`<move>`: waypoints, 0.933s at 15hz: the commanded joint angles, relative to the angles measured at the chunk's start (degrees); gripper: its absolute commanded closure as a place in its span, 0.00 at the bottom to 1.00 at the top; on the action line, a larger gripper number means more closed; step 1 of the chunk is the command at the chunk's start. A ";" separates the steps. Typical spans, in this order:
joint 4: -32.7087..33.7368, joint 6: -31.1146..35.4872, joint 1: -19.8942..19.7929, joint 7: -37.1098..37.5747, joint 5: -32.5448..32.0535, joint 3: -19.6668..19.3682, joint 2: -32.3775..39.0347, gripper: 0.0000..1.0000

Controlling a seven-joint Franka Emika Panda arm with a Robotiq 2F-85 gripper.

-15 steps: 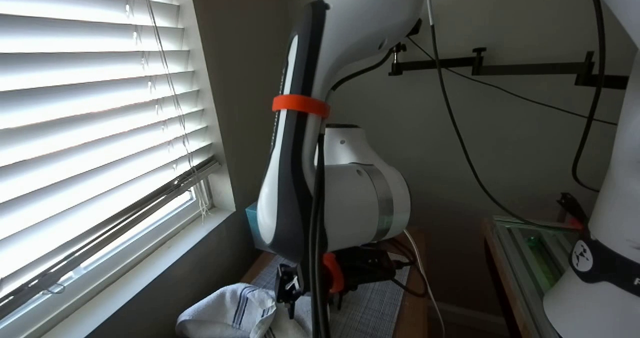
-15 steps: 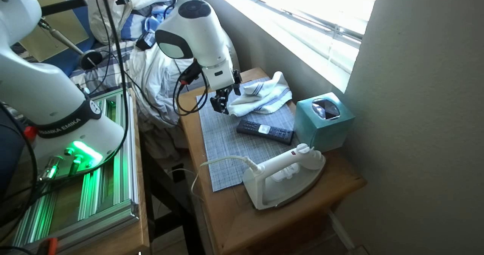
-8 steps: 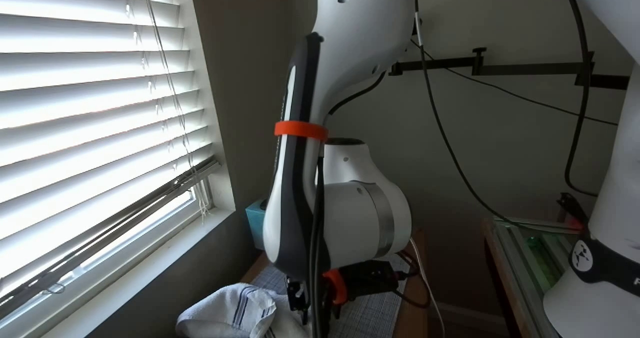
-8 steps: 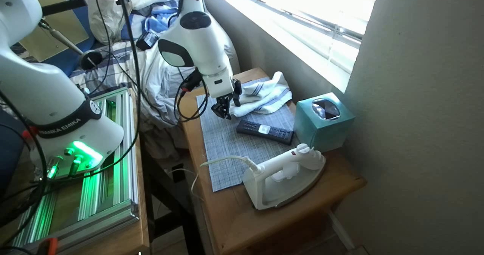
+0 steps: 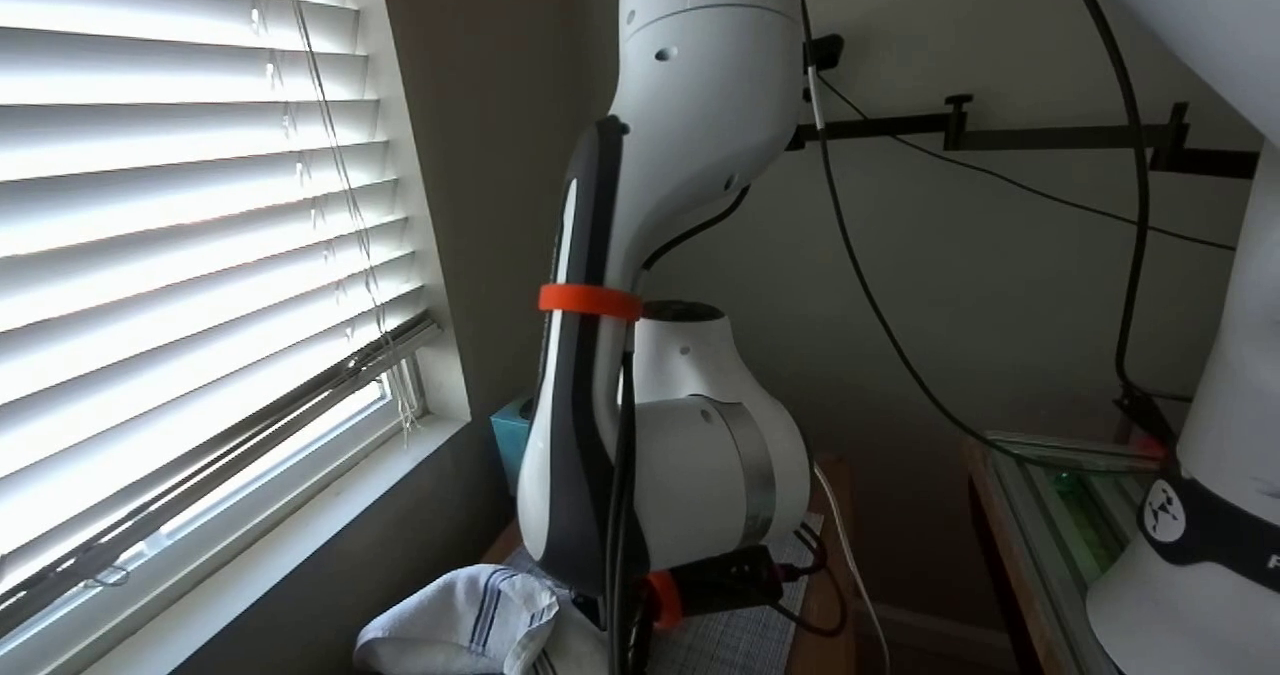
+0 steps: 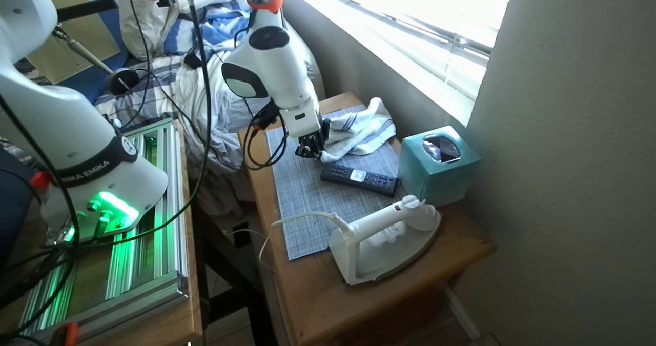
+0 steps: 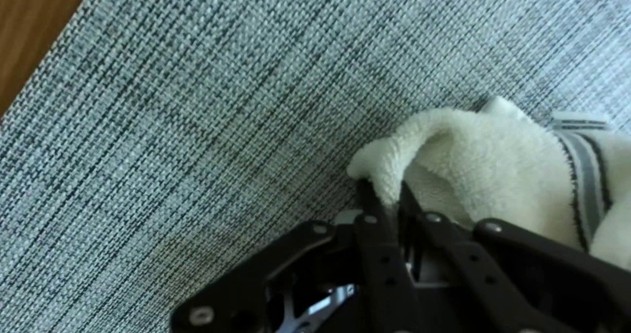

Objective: Fold the kitchen towel

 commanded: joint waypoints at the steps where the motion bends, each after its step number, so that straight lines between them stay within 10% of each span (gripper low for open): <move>1: -0.41 0.63 -2.03 0.22 -1.41 1.44 0.20 1.00; 8: -16.65 -9.38 -23.91 -0.97 -5.38 15.46 -16.46 0.99; 14: -13.58 -25.60 -8.12 -17.70 7.10 -5.38 -21.69 0.99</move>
